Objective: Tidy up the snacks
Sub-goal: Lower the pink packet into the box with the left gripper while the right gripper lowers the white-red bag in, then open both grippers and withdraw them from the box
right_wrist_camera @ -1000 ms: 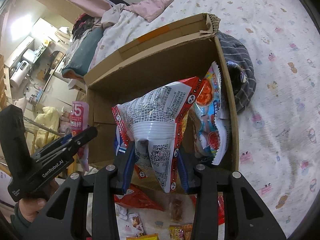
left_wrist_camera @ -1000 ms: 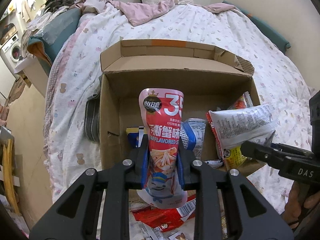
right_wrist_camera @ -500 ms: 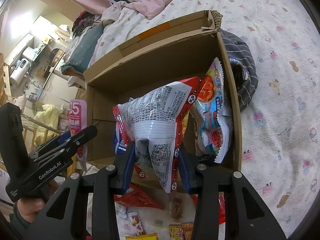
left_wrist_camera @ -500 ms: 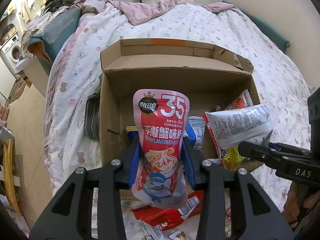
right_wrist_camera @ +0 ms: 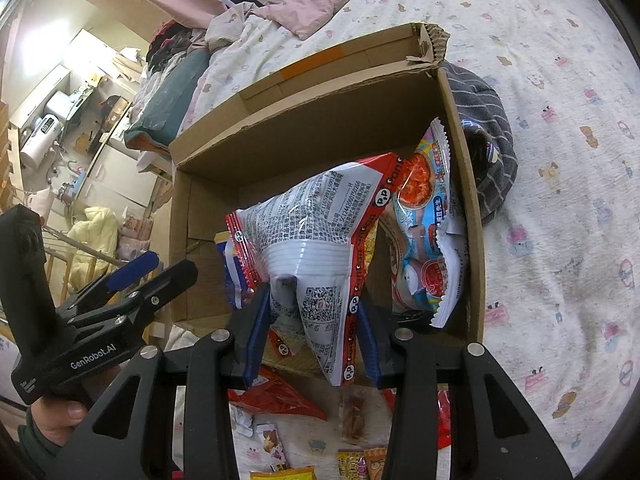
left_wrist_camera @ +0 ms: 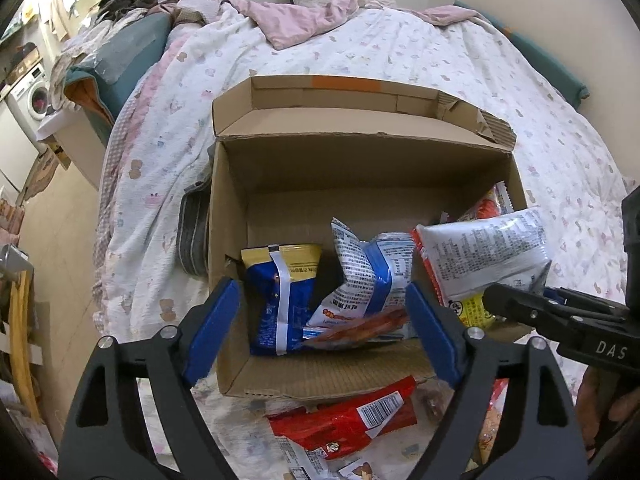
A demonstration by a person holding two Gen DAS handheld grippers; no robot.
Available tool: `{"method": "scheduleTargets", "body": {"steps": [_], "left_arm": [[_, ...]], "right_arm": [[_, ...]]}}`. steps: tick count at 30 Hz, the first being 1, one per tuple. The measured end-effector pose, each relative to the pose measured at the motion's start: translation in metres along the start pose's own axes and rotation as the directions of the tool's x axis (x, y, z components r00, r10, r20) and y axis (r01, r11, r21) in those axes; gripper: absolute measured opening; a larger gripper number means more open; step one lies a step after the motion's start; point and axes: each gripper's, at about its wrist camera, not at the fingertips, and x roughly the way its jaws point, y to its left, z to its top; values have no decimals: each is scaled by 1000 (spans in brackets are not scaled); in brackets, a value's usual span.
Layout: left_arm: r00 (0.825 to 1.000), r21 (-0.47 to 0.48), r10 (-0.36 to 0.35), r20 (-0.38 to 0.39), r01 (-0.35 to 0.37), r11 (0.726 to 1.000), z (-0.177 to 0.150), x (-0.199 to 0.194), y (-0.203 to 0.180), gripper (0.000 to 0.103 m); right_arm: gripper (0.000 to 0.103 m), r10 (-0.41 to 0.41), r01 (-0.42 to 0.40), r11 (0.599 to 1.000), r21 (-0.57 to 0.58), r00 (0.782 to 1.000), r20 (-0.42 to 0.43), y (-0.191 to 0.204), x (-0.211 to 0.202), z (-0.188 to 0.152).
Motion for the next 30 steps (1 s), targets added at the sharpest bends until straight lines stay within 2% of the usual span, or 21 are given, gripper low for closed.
{"method": "scheduleTargets", "body": {"steps": [4,6,9,13,30], "left_arm": [[1000,4,4,5,-4,1000,-1,-1,-1,83],[1000,8,5,6,-5,1000,-1,-1,-2,83],[1000,9,7,6,-7,1000,-1,-1,-2,83],[1000,3,8,10,-8,1000,-2,-2,-2,83],[999,-19,35,36,-35,999,-18,-23,8,83]], "right_arm": [[48,2,-2,1000,9,1000,8,-2,-2,1],[66,-5,4,1000,19,1000,30,-3,-6,2],[79,11,-15,999,41,996,89,-7,-18,7],[82,22,-30,998,48,989,147,-10,-32,10],[82,10,-17,999,40,986,164,-10,-48,-2]]}}
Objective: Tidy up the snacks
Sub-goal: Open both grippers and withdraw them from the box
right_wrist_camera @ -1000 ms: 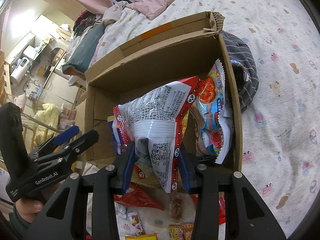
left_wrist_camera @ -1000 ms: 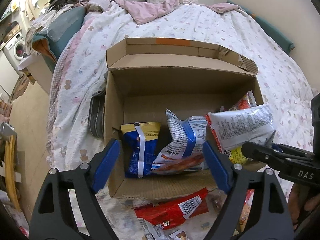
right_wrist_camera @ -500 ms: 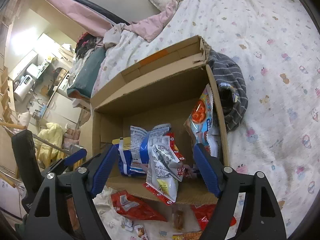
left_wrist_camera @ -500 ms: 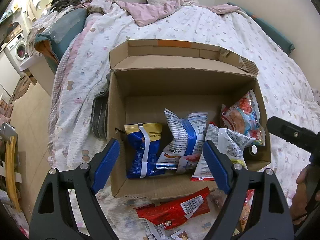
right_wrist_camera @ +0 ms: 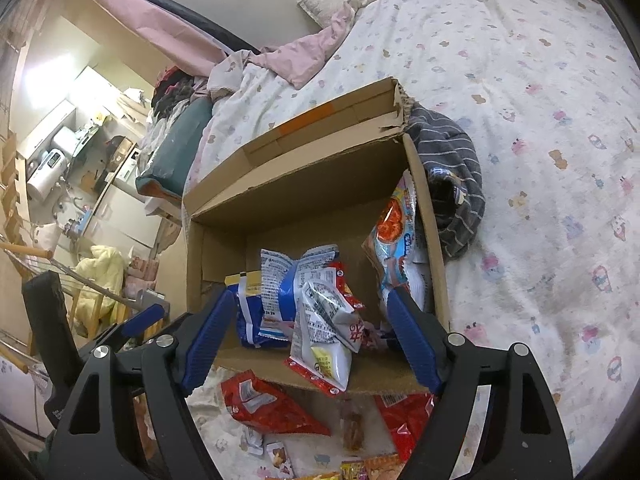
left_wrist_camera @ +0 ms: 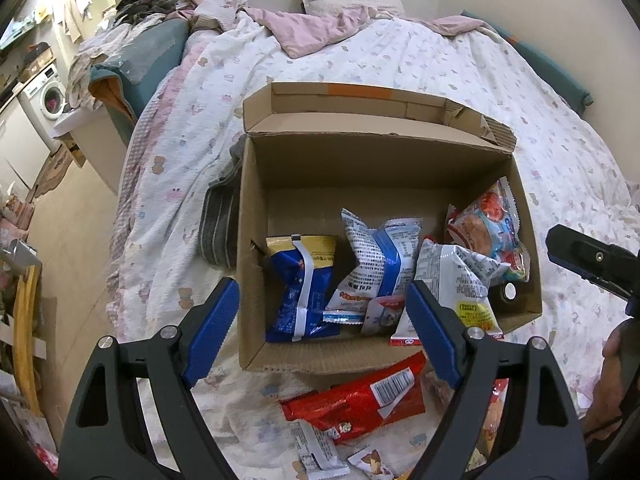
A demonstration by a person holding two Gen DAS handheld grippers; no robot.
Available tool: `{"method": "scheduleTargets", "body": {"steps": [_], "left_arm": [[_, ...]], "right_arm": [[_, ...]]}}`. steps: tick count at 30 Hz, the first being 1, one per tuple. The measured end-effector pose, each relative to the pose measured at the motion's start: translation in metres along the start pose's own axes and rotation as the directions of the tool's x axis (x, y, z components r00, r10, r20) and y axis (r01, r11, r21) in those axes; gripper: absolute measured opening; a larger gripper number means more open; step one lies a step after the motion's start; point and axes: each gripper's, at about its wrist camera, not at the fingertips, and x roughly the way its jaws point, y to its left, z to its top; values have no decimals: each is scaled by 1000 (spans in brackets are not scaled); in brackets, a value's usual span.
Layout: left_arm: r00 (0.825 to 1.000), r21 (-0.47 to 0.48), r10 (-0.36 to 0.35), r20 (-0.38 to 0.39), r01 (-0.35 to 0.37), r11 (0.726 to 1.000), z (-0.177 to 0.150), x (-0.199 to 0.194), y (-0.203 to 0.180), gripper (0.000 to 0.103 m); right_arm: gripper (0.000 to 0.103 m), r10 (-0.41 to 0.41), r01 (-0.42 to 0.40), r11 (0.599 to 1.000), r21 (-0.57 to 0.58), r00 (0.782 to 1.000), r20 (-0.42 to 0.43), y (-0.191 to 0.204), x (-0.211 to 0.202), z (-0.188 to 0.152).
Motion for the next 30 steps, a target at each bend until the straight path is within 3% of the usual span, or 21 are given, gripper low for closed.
{"method": "scheduleTargets", "body": {"steps": [30], "left_arm": [[1000,-55,8,-30,-9,998,-62,-33,15,83]], "right_arm": [[82,-36,36,999,-13,999,5,-5,-51,-48]]}}
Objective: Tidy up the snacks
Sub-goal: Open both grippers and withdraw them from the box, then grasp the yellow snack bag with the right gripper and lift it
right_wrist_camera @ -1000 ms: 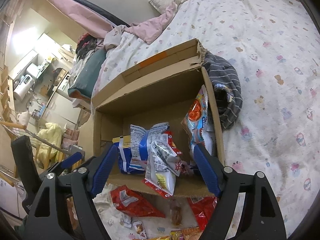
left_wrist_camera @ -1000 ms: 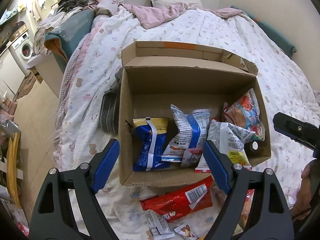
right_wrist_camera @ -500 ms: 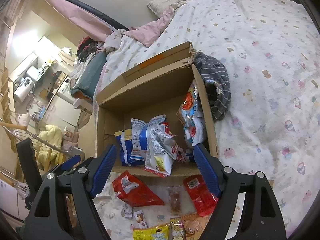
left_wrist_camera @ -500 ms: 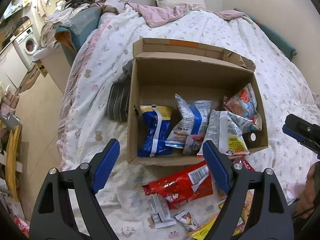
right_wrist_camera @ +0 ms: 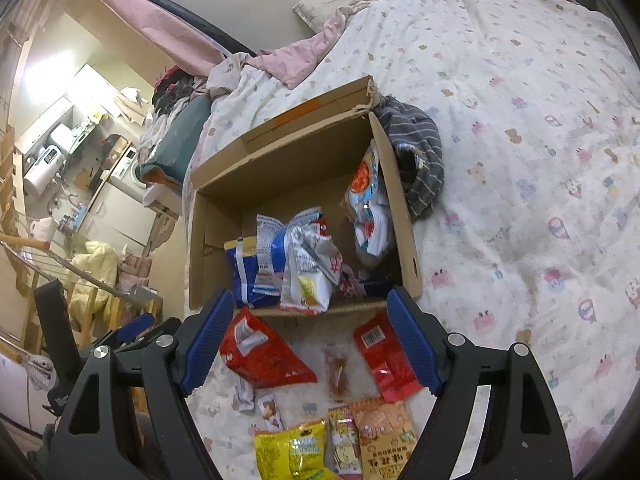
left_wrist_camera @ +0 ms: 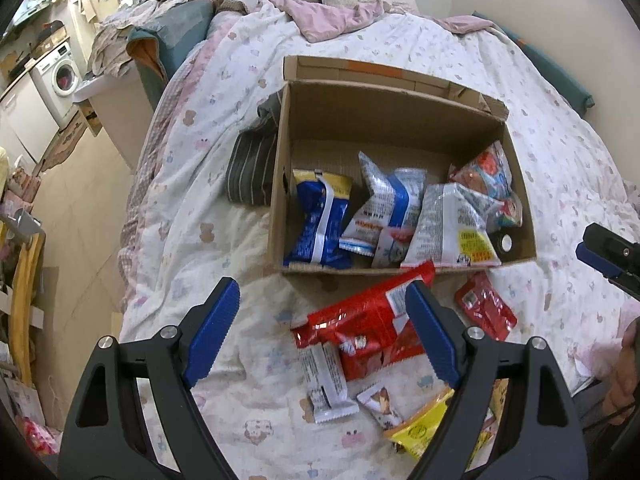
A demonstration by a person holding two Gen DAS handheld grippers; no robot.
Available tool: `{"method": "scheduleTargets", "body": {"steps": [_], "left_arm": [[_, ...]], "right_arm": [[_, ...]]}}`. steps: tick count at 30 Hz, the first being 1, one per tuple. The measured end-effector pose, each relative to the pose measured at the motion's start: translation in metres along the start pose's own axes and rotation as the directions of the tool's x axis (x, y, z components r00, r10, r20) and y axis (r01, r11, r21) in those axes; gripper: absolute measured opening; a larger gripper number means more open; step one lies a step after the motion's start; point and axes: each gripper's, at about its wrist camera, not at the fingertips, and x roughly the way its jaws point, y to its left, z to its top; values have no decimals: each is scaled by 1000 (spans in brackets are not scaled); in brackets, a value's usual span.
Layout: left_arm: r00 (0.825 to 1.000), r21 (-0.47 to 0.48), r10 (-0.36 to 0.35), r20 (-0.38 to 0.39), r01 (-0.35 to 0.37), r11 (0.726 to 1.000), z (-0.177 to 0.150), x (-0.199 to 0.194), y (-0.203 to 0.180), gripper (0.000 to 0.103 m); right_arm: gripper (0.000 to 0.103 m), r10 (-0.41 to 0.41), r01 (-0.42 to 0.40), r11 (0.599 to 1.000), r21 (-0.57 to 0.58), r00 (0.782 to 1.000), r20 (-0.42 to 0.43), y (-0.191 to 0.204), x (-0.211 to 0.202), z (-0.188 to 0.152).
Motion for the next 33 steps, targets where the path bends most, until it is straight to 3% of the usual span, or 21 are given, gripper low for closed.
{"method": "scheduleTargets", "body": {"steps": [10,15,18,22,24,27,33], "left_arm": [[1000,-4,6,-26,-6,1000,-25,-4,6,83],[999,-39,7,-41,-8,999,-36,-5,15,83],[999,-51,5,-42,-7,999,-40,-6,18,83],[999,-57,2,-40,-4,998,-42,-8,20,83],[999,-66,-3,-38,1,998,-41,-9,22,83],[999,-73,-10,-37,7,997,-41,-9,23,83],[999,-69,-14,-39,11,998,-40,-8,22,83]], "right_arm": [[83,-4,2,999,-35,997,-74,0,-4,-31],[83,79,-87,996,-35,977,-196,1,4,-53],[85,57,-88,990,-113,965,-254,11,9,-67],[86,-7,-70,978,-198,932,-361,22,27,-92],[87,-57,-47,972,-230,903,-426,25,41,-105],[87,-65,-75,965,-251,859,-507,35,59,-120],[87,-165,-67,930,-362,803,-573,65,94,-146]]}}
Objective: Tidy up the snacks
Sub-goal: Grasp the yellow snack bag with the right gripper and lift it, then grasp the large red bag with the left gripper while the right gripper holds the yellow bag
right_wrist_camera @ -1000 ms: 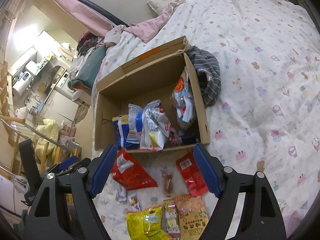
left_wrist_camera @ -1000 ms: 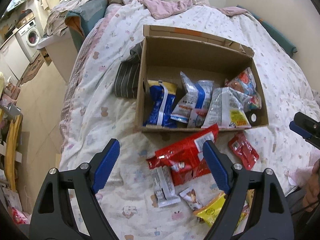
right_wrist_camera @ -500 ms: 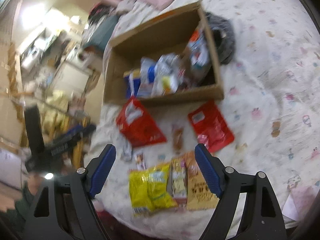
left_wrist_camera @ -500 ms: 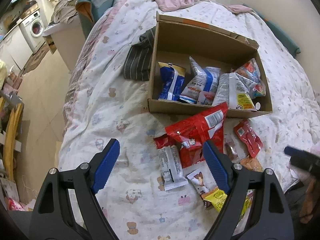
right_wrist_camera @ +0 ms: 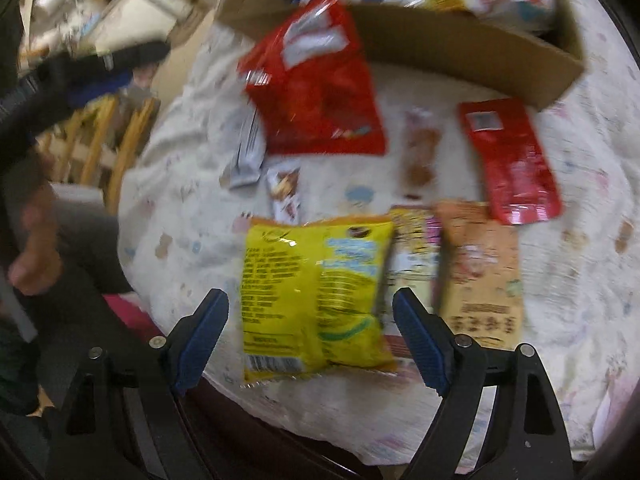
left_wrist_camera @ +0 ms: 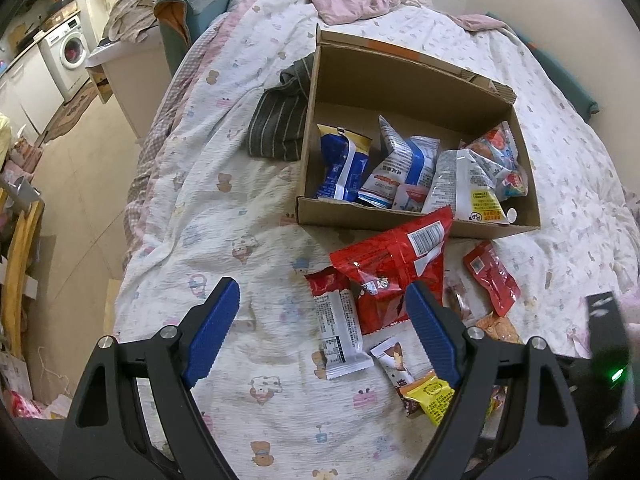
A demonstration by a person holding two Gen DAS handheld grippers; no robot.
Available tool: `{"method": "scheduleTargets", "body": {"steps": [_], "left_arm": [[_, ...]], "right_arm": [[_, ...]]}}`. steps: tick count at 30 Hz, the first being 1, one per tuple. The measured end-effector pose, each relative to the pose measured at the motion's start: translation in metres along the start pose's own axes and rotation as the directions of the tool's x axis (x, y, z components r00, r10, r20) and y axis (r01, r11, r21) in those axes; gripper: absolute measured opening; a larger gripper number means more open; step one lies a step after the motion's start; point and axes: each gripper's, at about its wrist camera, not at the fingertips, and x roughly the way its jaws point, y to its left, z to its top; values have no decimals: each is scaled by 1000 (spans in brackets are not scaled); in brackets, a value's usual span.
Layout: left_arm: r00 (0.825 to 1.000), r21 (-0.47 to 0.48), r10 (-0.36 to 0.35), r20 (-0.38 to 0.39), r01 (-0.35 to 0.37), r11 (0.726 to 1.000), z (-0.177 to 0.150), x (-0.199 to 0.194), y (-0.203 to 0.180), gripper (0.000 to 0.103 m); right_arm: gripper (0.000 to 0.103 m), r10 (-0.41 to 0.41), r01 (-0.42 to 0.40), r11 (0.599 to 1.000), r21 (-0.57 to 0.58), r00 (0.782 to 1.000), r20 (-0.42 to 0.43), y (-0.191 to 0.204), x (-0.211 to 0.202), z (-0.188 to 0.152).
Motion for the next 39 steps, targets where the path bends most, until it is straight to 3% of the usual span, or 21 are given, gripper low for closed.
{"method": "scheduleTargets", "body": {"steps": [5,8,10,11,14,17,20,24,27,32,39], "left_arm": [[1000,-7,8,-5,-8,1000,0,2,2,83],[1000,-16,12,-15,-13,1000,0,5,6,83],[1000,-25,11,-20,-11,1000,-1,6,9,83],[1000,-28,8,-22,-9,1000,-1,6,10,83],[1000,-31,6,-21,-7,1000,-1,6,11,83],[1000,-33,7,-15,-8,999,-1,6,11,83],[1000,-42,9,-11,-10,999,1,7,9,83],[1000,-51,14,-12,-14,999,3,11,4,83],[1000,-51,19,-25,-21,998,3,17,-2,83],[998,-45,-7,-64,4,999,0,32,-19,83],[990,-23,-44,-133,41,999,2,69,-57,83]], "right_arm": [[85,-110,107,993,-58,993,-39,16,25,8],[72,-145,143,988,-64,989,-36,16,27,9],[65,-117,116,992,-56,993,-23,13,21,10],[57,-96,95,994,-48,995,-13,11,15,10],[50,-10,11,1000,-21,999,44,4,-7,8],[48,38,-40,999,11,989,144,-7,-37,7],[47,44,-61,996,61,965,257,-25,-66,4],[47,9,-72,989,131,906,424,-46,-103,0],[47,-28,-72,978,195,882,471,-62,-115,-3],[47,-70,-83,953,291,876,477,-88,-119,-13],[47,-82,-83,942,325,882,464,-97,-113,-17]]}}
